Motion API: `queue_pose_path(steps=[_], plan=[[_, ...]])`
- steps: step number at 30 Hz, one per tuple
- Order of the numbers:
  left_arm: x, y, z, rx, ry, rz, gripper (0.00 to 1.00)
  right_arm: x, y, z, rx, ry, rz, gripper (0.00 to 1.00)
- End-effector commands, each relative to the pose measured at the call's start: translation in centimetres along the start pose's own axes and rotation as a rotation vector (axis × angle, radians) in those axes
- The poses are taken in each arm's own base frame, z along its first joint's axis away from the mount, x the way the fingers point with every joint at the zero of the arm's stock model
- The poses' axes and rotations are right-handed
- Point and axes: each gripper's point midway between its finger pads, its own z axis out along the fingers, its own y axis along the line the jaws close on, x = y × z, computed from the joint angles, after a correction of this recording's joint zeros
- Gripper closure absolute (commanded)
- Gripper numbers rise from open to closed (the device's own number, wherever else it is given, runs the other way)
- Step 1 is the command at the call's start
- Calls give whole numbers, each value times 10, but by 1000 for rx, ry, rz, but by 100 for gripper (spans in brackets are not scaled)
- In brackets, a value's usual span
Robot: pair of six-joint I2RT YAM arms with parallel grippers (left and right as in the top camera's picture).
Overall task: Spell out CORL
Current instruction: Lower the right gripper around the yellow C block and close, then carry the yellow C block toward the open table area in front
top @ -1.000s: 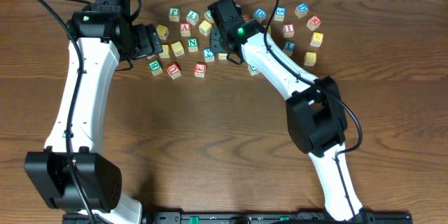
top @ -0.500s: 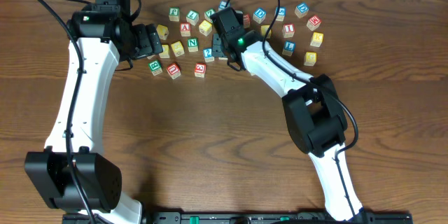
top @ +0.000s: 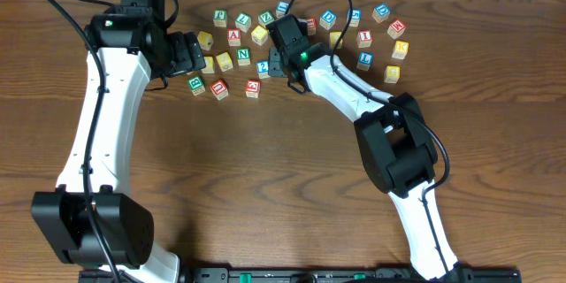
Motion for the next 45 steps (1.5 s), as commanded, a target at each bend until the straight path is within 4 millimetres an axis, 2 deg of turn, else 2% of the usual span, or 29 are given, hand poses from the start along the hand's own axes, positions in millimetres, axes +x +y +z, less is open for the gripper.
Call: queue_pose_path(steps=[1, 6, 15, 20, 25, 30, 31, 35, 37, 38, 39, 42, 45], plan=[[-2, 3, -4, -7, -9, -6, 2, 11, -4, 10, 16, 22, -27, 64], [-2, 3, -4, -7, -9, -6, 2, 10, -3, 9, 16, 20, -28, 69], [-2, 3, -4, -7, -9, -6, 2, 11, -7, 8, 24, 31, -60, 84], [-2, 3, -4, -7, -9, -6, 2, 0, -6, -13, 20, 22, -86, 92], [-2, 3, -4, -7, -9, -6, 2, -9, -4, -32, 14, 10, -108, 96], [-2, 3, -4, -7, -9, -6, 2, -23, -2, -76, 10, 2, -143, 96], [-2, 3, -4, -7, -9, -6, 2, -23, -3, -95, 15, 15, -157, 96], [-2, 3, -4, -7, -9, -6, 2, -20, -12, -138, 35, 53, -166, 96], [-2, 3, -4, -7, -9, -6, 2, -15, -16, -154, 42, 76, -169, 96], [-2, 3, -4, -7, -9, -6, 2, -7, -21, -166, 53, 116, -174, 96], [-2, 3, -4, -7, -9, -6, 2, 0, -23, -170, 59, 142, -177, 96], [-1, 3, -4, -9, -3, -6, 2, 50, -40, -182, 106, 362, -200, 96], [1, 4, -4, -11, 1, -6, 2, 87, -54, -182, 176, 506, -233, 92]])
